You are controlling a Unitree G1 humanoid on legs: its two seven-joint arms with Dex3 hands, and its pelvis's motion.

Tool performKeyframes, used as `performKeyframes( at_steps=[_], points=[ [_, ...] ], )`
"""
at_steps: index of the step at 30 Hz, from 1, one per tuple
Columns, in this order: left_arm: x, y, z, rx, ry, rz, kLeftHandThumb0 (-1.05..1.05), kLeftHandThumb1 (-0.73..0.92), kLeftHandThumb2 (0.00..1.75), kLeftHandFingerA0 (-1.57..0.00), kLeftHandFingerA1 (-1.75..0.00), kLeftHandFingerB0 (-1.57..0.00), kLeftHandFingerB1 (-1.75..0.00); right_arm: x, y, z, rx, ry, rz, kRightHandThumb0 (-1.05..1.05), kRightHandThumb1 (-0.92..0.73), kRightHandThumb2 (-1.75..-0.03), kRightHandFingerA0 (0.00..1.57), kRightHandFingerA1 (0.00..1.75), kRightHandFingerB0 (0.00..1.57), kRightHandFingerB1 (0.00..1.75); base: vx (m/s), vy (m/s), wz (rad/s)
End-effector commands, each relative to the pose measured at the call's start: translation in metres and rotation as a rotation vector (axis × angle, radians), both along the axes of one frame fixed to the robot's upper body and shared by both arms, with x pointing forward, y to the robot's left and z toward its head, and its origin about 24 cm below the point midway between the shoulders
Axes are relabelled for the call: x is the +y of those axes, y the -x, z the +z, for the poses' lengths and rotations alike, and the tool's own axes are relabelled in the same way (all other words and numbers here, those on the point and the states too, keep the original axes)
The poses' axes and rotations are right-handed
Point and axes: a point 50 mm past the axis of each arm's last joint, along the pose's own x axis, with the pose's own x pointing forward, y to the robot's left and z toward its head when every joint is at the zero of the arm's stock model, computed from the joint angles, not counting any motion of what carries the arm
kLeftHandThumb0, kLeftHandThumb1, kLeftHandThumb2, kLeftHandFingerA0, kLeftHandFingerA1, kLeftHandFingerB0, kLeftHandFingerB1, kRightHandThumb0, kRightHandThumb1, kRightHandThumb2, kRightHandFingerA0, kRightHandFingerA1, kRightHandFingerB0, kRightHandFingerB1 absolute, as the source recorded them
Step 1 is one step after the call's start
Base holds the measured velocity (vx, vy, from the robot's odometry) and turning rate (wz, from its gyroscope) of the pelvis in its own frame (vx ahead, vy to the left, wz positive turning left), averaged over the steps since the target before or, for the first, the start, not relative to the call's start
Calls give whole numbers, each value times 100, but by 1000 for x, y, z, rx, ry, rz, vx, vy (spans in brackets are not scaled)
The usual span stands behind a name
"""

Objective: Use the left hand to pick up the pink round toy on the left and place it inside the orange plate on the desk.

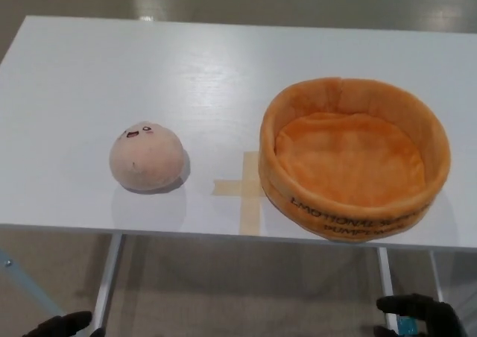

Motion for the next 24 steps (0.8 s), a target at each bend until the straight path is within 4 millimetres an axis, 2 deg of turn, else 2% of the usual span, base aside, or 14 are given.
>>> performKeyframes(
  at_steps=[1,2,3,4,7,8,10,12,13,15,16,18,19,24],
  points=[
    [2,4,-1,-28,15,23,-27,51,69,-68,-70,-50,-45,0,5,-3,-9,-2,-34,-21,-56,-56,56,88,52,73,0,0,0],
    [2,4,-1,-29,15,22,-27,51,69,-68,-70,-50,-45,0,5,-3,-9,-5,-38,-21,-56,-56,56,88,52,73,0,0,0],
    [3,6,-2,-27,15,23,-18,58,57,-67,-59,-54,-38,0,7,-4,-12,-8,-40,-21,-56,-56,56,89,52,74,0,0,0],
    [2,8,-3,-23,16,22,-19,58,58,-67,-83,-53,-38,-1,9,-5,-6,-8,-41,-21,-57,-56,55,89,51,73,0,0,0],
    [1,16,-6,-10,-2,-4,-20,58,58,-73,-90,-50,-37,-2,17,-10,10,-4,-34,-20,-58,-57,53,89,51,73,0,0,0],
    [1,19,-7,-11,-39,-35,-29,51,68,-60,-52,-46,-44,-2,20,-12,16,-12,-44,-22,-57,-56,54,89,50,74,0,0,0],
    [1,24,-8,-8,-67,-61,-21,60,58,-57,-42,-48,-36,-2,26,-15,26,-13,-49,-22,-57,-56,55,90,51,74,0,0,0],
    [1,27,-9,-3,-92,-81,-22,59,58,-56,-41,-48,-36,-2,30,-17,37,-10,-47,-23,-57,-56,55,90,51,74,0,0,0],
    [1,26,-8,-4,-109,-123,-25,59,58,-44,-38,-44,-34,-2,32,-18,44,-7,-42,-24,-58,-56,56,90,51,73,0,0,0],
    [2,26,-5,-10,-143,-191,-28,60,58,-39,-39,-43,-34,-1,33,-19,51,-9,-48,-24,-57,-56,54,89,51,74,0,0,0],
    [5,26,-2,-12,-172,-262,-36,55,69,-35,-43,-35,-39,-1,33,-19,51,-13,-54,-22,-57,-56,55,90,52,75,0,0,0],
    [7,27,1,-21,-188,-315,-37,56,69,-34,-43,-36,-39,-2,34,-19,45,-16,-59,-24,-55,-57,58,91,55,77,0,0,0],
    [8,27,4,-33,-206,-351,-31,59,58,-42,-38,-41,-33,-2,33,-19,44,-15,-59,-22,-56,-56,56,92,53,77,0,0,0],
    [12,38,18,-152,-222,-462,-27,59,58,-43,-38,-48,-35,-4,32,-18,41,-10,-57,-24,-55,-57,59,93,55,78,0,0,0]
  ],
)
